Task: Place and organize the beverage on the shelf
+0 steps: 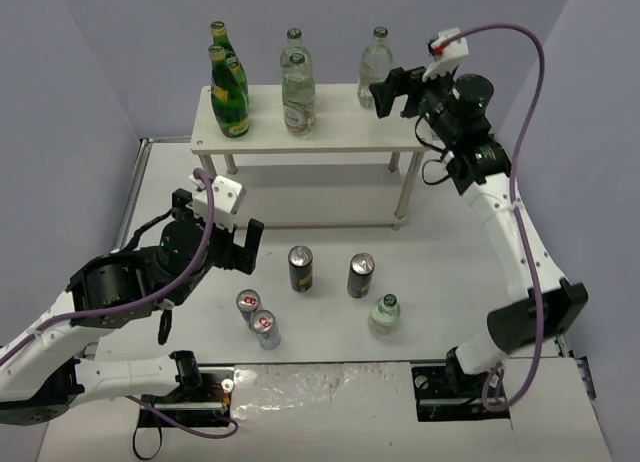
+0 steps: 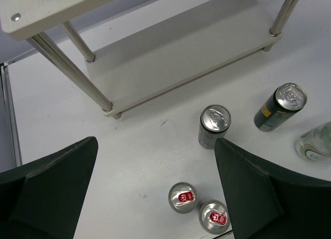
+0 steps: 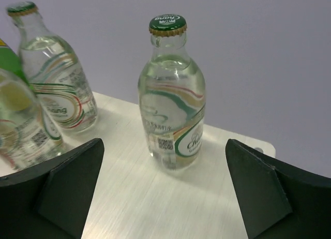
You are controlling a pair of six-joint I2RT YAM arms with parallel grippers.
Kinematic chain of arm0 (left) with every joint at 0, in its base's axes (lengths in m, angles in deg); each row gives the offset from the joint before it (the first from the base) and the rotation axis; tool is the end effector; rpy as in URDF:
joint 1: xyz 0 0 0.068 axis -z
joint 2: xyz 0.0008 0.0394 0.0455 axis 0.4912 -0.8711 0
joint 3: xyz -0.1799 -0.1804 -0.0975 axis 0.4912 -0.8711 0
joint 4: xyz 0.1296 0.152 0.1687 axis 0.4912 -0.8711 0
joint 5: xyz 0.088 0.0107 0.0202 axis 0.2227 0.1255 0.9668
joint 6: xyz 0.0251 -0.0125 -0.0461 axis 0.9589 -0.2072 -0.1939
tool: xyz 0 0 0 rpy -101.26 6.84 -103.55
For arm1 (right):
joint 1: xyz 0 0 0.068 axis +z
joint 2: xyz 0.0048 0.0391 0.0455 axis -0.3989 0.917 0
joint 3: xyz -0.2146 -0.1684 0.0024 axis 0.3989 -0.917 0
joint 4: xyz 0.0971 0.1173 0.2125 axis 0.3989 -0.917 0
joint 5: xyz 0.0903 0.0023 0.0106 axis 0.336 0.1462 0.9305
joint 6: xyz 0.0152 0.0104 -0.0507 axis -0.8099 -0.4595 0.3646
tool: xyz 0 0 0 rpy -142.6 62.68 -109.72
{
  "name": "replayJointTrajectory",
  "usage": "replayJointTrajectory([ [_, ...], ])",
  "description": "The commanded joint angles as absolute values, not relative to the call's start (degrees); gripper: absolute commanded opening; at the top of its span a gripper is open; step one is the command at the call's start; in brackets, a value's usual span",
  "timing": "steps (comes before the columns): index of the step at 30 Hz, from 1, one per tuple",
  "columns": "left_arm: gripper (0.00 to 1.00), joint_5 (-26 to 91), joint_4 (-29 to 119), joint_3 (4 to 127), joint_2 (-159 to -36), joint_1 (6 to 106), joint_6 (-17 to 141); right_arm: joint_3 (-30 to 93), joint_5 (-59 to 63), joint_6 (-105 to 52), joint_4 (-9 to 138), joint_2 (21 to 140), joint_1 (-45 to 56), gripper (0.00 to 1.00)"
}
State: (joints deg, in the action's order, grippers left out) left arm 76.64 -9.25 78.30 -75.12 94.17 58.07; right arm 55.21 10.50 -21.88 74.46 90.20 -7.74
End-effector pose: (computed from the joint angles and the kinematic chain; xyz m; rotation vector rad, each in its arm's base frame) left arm 0.0772 -0.1148 0.4677 0.3961 1.8361 -0.3549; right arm 0.3432 0.1072 0.5070 -0.3921 1.2212 0.4474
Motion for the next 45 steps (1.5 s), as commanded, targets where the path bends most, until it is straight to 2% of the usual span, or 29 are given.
replayJointTrajectory([
  [1,0.94,73.5,-5.0,80.6,-75.9,93.9,58.5,50.1,6.6,-25.7,72.4,80.4,-8.0,1.0],
  [7,0.94,69.7,1.3,78.7,-78.5,93.9,57.3,37.7,3.9,-30.3,59.9,63.9,-7.8,1.0],
  [11,0.94,54.6,14.3,75.0,-84.6,94.3,56.7,35.3,-9.7,-28.5,47.6,55.0,-7.9,1.0],
  [14,0.94,46.4,27.7,70.8,-89.9,94.9,58.0,34.3,-18.2,-30.4,44.2,50.7,-7.7,1.0],
  [16,0.94,40.7,35.9,69.8,-95.2,95.2,58.4,33.1,-19.1,-30.3,44.2,48.8,-7.7,1.0],
  [20,0.94,34.9,41.3,71.8,-104.3,96.4,59.0,33.1,-19.4,-29.5,42.9,46.6,-7.5,1.0],
  [25,0.95,39.1,44.0,73.3,-111.6,99.4,61.0,32.5,-17.8,-29.1,42.7,45.9,-7.1,1.0],
  [29,1.0,44.0,43.1,72.0,-113.2,102.5,60.9,32.5,-17.7,-28.7,42.6,45.6,-6.2,1.0],
  [31,0.92,45.1,40.8,71.2,-113.1,103.5,59.8,32.7,-17.8,-28.5,42.6,45.5,-5.8,1.0],
  [36,0.9,50.1,39.7,68.5,-112.9,106.3,57.3,32.7,-16.8,-28.7,42.7,46.3,-5.7,0.99],
  [41,0.84,52.7,39.9,66.4,-113.5,106.5,55.9,33.6,-14.8,-29.0,42.7,47.3,-5.6,0.99],
  [45,0.75,52.3,43.7,64.0,-112.8,106.5,55.6,34.3,-14.3,-29.7,42.7,47.5,-5.7,0.98],
])
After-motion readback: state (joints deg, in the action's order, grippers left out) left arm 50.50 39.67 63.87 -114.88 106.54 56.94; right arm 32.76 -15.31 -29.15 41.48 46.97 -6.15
